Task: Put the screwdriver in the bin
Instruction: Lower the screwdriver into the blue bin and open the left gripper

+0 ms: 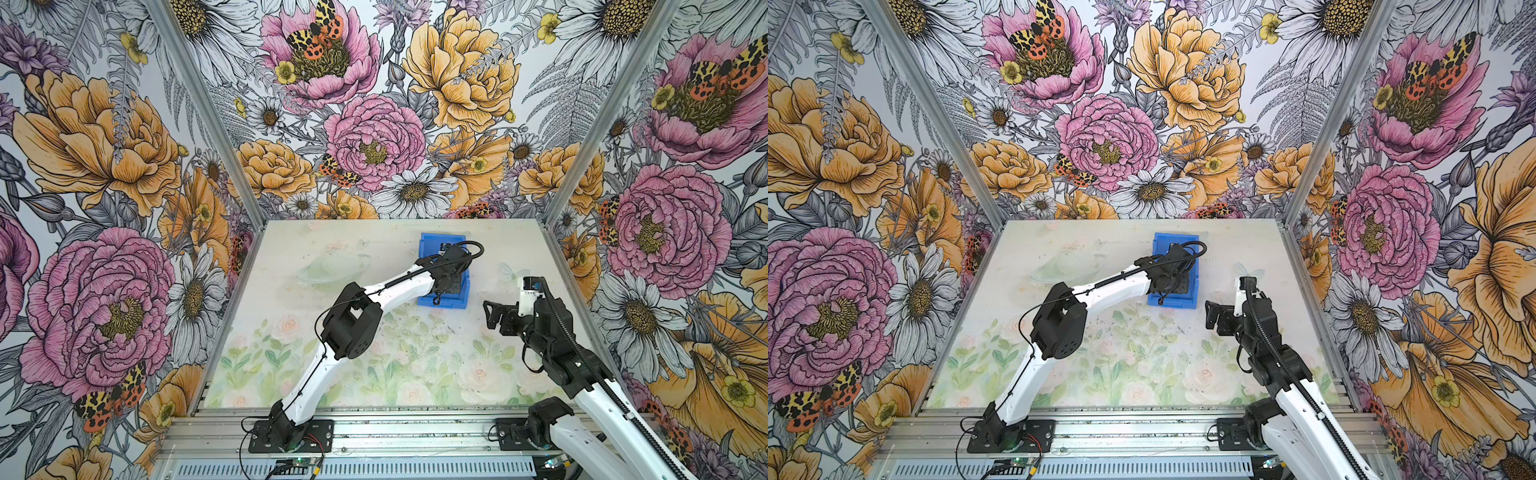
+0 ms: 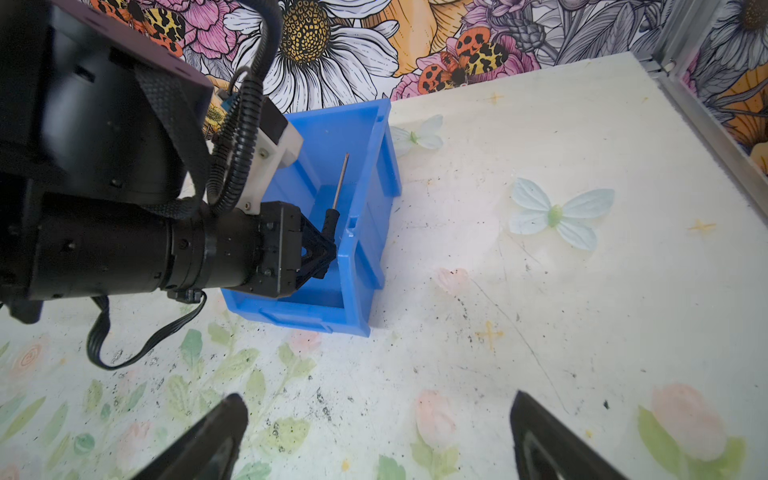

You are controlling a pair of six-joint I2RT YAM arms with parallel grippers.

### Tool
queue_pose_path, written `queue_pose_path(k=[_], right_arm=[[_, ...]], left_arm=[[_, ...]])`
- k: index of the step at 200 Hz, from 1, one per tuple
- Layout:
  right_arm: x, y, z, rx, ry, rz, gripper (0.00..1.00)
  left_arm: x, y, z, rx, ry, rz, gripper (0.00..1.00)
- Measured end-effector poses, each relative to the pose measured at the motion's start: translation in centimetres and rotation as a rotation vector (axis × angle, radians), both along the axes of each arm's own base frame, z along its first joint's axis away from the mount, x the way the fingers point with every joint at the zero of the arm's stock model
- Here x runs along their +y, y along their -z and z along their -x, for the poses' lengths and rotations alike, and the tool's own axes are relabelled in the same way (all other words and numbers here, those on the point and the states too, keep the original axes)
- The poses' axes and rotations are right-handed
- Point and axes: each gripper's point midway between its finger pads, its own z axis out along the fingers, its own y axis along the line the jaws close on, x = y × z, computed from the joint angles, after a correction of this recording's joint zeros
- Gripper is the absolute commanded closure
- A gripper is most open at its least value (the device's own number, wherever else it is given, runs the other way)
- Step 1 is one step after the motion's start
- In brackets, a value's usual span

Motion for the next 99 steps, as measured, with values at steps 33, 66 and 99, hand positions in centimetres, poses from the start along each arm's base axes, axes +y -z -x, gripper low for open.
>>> queue_pose_path(k=[33,66,99], right_arm=[[0.0,0.0,0.0,0.001,0.000,0.000,0.01],[0.0,0.1,0.0,0.004,0.000,0.001,0.00],[0.0,0.1,0.0,0.004,0.000,0.002,0.00]], left_arm=[[0.0,1.4,-0.1,0.015,-0.002,-0.017,1.00],[0.2,1.5,-0.2,0.017,-0.005,-0.020,0.90],[0.1,1.1,-0.4,0.010,-0.005,-0.013,0.70]])
